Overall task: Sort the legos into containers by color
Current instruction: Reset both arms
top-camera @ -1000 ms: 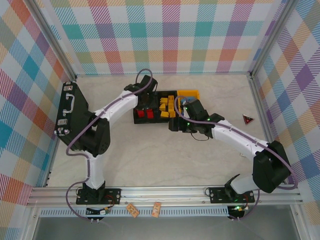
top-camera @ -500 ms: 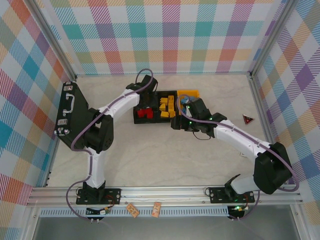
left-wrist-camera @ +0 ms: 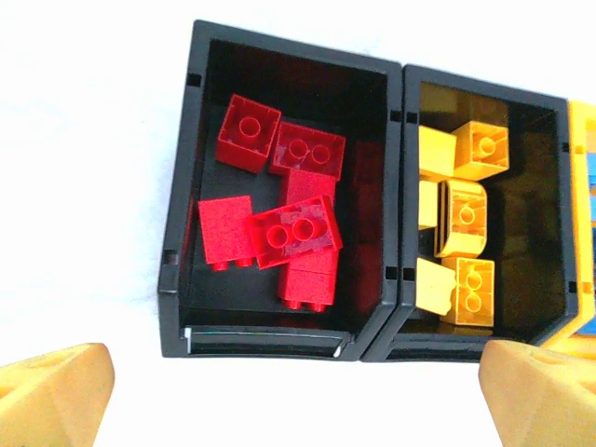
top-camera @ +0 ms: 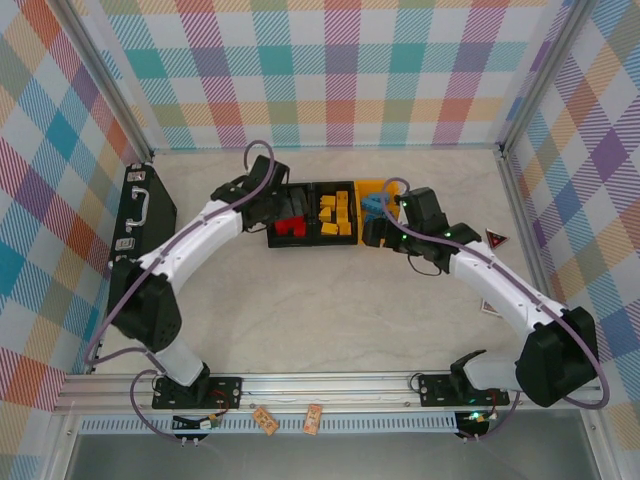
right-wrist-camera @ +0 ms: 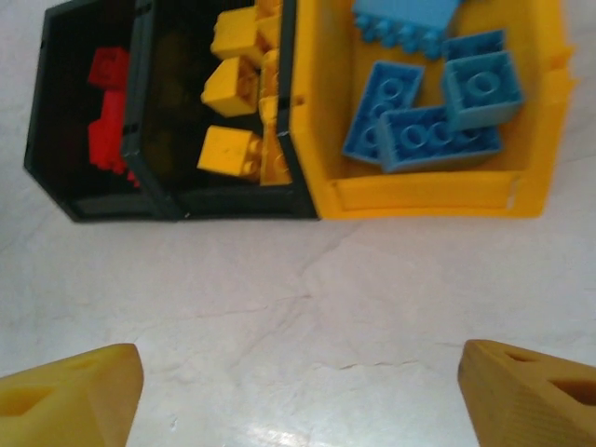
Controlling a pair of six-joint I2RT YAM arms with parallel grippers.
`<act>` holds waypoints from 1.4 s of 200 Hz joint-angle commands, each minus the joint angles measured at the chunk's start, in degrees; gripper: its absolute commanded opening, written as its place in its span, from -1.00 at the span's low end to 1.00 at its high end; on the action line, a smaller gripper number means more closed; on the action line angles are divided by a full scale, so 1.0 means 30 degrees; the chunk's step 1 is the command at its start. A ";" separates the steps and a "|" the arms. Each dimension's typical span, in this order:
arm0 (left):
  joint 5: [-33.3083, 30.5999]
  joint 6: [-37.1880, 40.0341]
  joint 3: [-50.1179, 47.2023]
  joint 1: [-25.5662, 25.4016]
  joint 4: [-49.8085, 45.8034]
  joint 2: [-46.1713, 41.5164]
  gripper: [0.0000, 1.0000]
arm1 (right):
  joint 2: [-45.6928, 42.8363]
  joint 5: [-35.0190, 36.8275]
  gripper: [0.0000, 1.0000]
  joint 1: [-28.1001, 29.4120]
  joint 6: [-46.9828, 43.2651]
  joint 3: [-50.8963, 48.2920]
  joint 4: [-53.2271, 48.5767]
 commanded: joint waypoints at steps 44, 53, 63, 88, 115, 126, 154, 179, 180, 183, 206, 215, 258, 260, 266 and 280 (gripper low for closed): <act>-0.5023 0.2133 -0.7336 0.0403 0.4967 -0.5197 0.99 | -0.1624 0.7072 0.98 -0.1934 -0.1350 -0.1136 0.0582; -0.6260 0.2876 -0.8535 0.0452 0.6339 -0.5705 1.00 | -0.1785 0.8981 0.98 -0.2085 -0.1355 -0.1591 0.0994; -0.7116 0.4190 -1.0211 0.0488 0.8738 -0.6287 0.99 | -0.1980 1.0836 0.98 -0.2285 -0.1887 -0.2444 0.2037; -0.8869 0.7043 -1.3160 0.0686 1.2444 -0.7073 0.99 | -0.2583 1.4118 0.98 -0.2463 -0.5162 -0.5962 0.7580; -0.9693 0.7788 -1.4596 0.1917 1.3666 -0.7317 0.99 | -0.2870 1.5372 0.98 -0.3027 -0.6929 -0.8918 1.1872; -0.8918 0.7779 -1.5389 0.2728 1.5006 -0.7105 0.99 | -0.2712 1.5176 0.98 -0.3352 -0.7168 -0.9835 1.3663; -0.8662 0.8567 -1.7370 0.4070 2.0200 -0.5059 0.99 | -0.1076 1.2536 0.98 -0.4203 -0.8370 -1.1895 1.9181; -0.7789 0.9545 -1.8372 0.4481 2.4117 -0.3840 0.99 | 0.1012 0.9864 0.98 -0.4872 -0.8804 -1.3347 2.5088; -0.7725 0.9613 -1.8401 0.4481 2.4228 -0.3821 0.99 | 0.1060 0.9838 0.98 -0.4872 -0.8858 -1.3330 2.5142; -0.7459 0.9969 -1.8587 0.4507 2.4828 -0.3753 0.99 | 0.1183 0.9610 0.98 -0.4858 -0.9045 -1.3252 2.5135; -0.6092 1.1081 -2.0535 0.4866 3.1249 -0.1677 0.99 | 0.3958 0.7144 0.98 -0.5705 -0.9707 -1.3468 2.8796; -0.5655 1.0965 -2.0595 0.5111 3.1444 -0.1569 0.99 | 0.3553 0.6359 0.98 -0.5867 -0.9426 -1.2994 2.7103; -0.2698 0.9650 -1.9340 0.7018 2.9577 -0.0426 0.99 | 0.5061 0.3789 0.98 -0.7202 -0.8892 -1.2152 2.6804; -0.2882 0.9702 -1.9382 0.6932 2.9722 -0.0409 0.99 | 0.5019 0.3787 0.98 -0.7199 -0.8922 -1.2224 2.6829; -0.3285 0.9665 -1.9185 0.6654 2.8655 -0.0766 0.99 | 0.4620 0.3705 0.98 -0.7082 -0.8964 -1.2189 2.6071; -0.3425 0.9798 -1.9282 0.6591 2.9192 -0.0618 0.99 | 0.4883 0.3458 0.98 -0.7111 -0.9052 -1.2124 2.6448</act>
